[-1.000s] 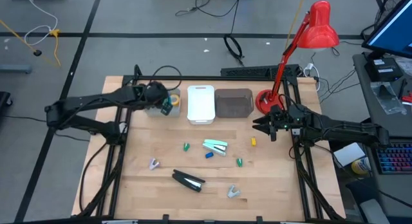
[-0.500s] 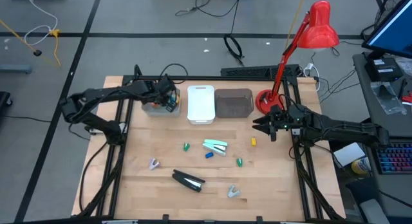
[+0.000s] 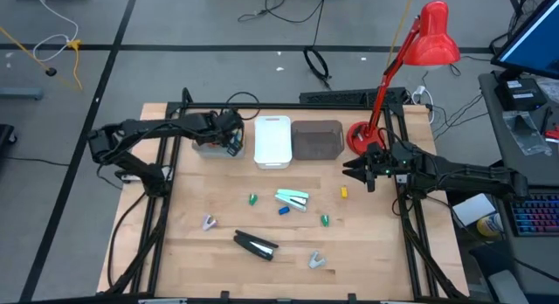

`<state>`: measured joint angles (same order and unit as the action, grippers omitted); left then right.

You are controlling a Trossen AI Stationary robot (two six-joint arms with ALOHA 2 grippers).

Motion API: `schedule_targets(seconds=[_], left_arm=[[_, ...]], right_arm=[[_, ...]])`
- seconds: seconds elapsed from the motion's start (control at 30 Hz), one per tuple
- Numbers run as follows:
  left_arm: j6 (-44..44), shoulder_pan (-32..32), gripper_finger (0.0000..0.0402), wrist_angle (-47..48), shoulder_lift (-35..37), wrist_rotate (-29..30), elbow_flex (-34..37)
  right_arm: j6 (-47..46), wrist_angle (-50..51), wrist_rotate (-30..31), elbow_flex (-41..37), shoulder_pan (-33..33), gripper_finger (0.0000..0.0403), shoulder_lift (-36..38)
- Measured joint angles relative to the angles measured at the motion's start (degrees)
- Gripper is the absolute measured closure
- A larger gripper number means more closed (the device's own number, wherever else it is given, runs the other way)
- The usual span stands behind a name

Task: Pick and place Stapler, Stapler remover, tape
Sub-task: Put the blue tape into the gray bin

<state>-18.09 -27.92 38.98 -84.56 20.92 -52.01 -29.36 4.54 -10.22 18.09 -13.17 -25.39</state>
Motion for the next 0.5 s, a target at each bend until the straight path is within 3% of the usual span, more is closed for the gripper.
schedule_targets(seconds=[0.5], left_arm=[[-0.2,1.1,0.0362,-1.5,-1.0,1.1,0.0]], right_arm=[[0.0,0.0,2.1,0.0,0.0,0.0242,0.0]])
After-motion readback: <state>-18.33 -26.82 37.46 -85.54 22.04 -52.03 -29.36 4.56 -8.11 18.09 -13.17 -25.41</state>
